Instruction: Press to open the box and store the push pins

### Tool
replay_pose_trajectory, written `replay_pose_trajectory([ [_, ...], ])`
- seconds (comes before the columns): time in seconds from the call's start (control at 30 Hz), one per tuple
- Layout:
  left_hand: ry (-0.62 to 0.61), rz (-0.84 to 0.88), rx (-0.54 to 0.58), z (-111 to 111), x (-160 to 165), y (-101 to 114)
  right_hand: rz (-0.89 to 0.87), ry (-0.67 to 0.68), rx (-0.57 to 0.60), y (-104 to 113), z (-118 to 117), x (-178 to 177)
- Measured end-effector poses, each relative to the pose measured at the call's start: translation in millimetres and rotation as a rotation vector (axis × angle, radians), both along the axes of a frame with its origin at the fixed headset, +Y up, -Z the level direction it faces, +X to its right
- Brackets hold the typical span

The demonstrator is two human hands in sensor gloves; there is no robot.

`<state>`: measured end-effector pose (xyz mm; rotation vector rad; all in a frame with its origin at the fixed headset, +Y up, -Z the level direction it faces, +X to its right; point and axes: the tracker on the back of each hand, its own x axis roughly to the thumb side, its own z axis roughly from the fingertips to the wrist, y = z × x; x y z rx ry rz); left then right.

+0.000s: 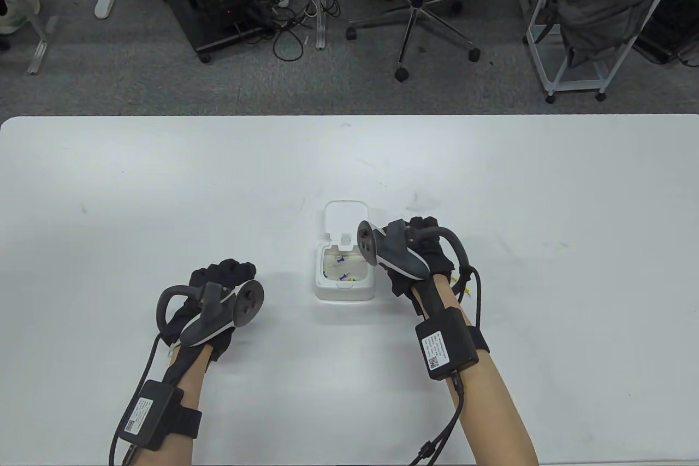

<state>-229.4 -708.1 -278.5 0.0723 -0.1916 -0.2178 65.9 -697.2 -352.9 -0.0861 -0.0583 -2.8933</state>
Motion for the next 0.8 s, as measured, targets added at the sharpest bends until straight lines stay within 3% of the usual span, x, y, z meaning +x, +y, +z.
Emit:
replay_pose_trajectory([
  [0.43,0.0,0.001,-0.005,1,0,0,0.007,-0.155,-0.054,-34,7,74],
  [0.8,0.004,-0.002,-0.014,-1,0,0,0.029,-0.196,-0.087,-50,11,90],
])
